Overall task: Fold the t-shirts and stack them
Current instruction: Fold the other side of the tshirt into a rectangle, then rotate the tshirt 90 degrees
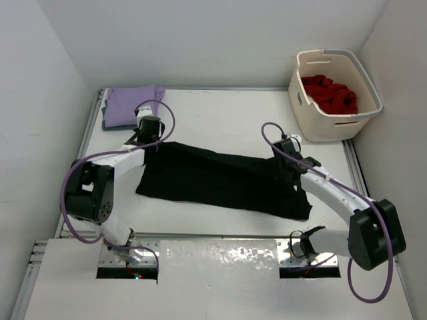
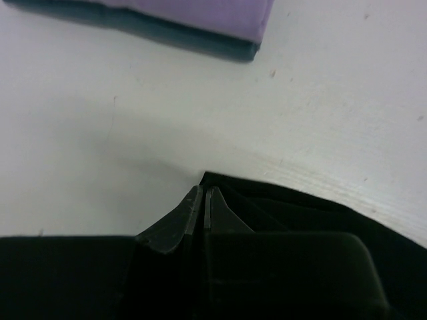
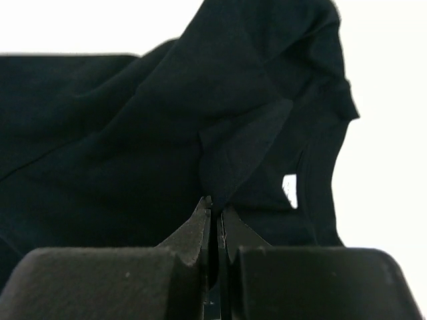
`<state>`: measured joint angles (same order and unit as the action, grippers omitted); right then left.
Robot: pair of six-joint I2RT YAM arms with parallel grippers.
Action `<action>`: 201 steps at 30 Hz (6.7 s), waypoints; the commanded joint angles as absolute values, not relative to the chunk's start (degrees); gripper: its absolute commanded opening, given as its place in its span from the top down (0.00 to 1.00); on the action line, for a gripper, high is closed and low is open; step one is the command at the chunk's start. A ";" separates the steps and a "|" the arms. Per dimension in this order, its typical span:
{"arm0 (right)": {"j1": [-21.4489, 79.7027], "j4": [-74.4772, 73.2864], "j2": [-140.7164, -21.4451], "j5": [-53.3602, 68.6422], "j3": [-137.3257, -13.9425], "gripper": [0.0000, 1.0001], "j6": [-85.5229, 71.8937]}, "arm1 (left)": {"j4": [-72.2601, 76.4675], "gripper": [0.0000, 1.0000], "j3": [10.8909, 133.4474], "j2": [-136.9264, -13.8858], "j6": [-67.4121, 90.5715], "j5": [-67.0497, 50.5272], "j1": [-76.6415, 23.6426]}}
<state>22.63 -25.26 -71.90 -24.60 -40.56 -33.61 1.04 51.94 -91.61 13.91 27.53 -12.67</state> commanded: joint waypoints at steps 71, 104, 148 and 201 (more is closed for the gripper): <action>19.69 -52.64 -65.13 -34.80 -37.09 0.44 -46.49 | -9.40 0.00 46.05 -96.15 32.87 24.96 -20.83; 12.48 -11.17 -70.04 -0.62 -20.11 0.01 -40.17 | -11.51 0.00 45.61 -95.71 33.93 26.11 -20.83; 17.57 -23.29 -122.53 -1.13 -98.01 0.01 -10.19 | -33.41 0.00 58.10 -78.48 33.41 25.50 -60.29; 30.65 -13.73 -96.38 10.20 -70.05 0.01 -16.85 | -14.16 0.00 37.28 -71.20 43.32 18.11 -26.82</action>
